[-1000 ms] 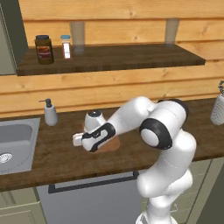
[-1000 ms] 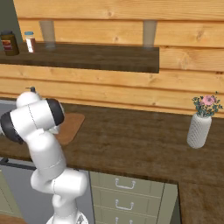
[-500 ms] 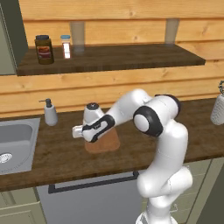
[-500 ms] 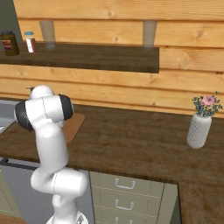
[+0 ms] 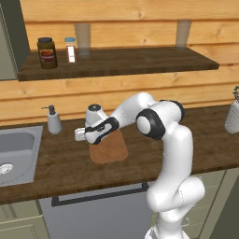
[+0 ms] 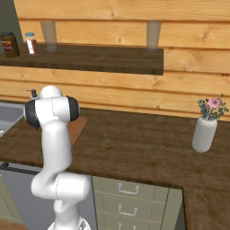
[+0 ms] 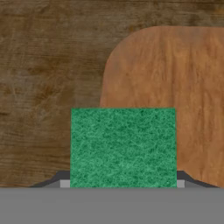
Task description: Pick up the sponge from the counter and clean the cutting board by briefly scrubbing or pressing down on the cutting board. Once finished, release the sponge.
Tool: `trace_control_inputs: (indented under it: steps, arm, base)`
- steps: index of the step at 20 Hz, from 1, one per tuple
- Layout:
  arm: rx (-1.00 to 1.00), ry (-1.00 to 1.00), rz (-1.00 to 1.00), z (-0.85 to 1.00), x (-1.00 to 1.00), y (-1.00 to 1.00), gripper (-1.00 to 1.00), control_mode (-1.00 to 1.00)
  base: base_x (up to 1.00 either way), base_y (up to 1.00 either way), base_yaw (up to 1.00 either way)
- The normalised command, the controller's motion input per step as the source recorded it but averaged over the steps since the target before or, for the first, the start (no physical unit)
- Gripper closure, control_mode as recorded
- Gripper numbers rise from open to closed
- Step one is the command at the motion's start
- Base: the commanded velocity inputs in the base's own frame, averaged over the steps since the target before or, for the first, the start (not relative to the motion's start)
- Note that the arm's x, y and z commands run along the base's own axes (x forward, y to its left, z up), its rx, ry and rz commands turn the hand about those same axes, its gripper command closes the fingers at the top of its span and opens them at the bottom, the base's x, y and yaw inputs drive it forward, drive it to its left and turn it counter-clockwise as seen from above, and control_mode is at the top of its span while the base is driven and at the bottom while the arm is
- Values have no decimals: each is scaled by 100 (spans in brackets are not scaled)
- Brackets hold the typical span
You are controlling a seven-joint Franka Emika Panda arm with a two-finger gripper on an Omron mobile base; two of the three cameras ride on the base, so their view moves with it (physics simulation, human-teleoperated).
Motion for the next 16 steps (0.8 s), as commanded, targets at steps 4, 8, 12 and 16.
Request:
trace_control_inputs:
  steps: [4, 8, 12, 16]
  arm:
    - [-2, 0, 0, -14, 49, 0, 100, -100]
    - [-4, 0, -1, -6, 34, -6, 100, -100]
    - [-2, 0, -4, -4, 18, -21, 100, -100]
    - [0, 0, -4, -2, 8, -33, 100, -100]
  base:
    - [0, 0, 0]
    - [0, 0, 0]
    - [0, 0, 0]
    - [0, 0, 0]
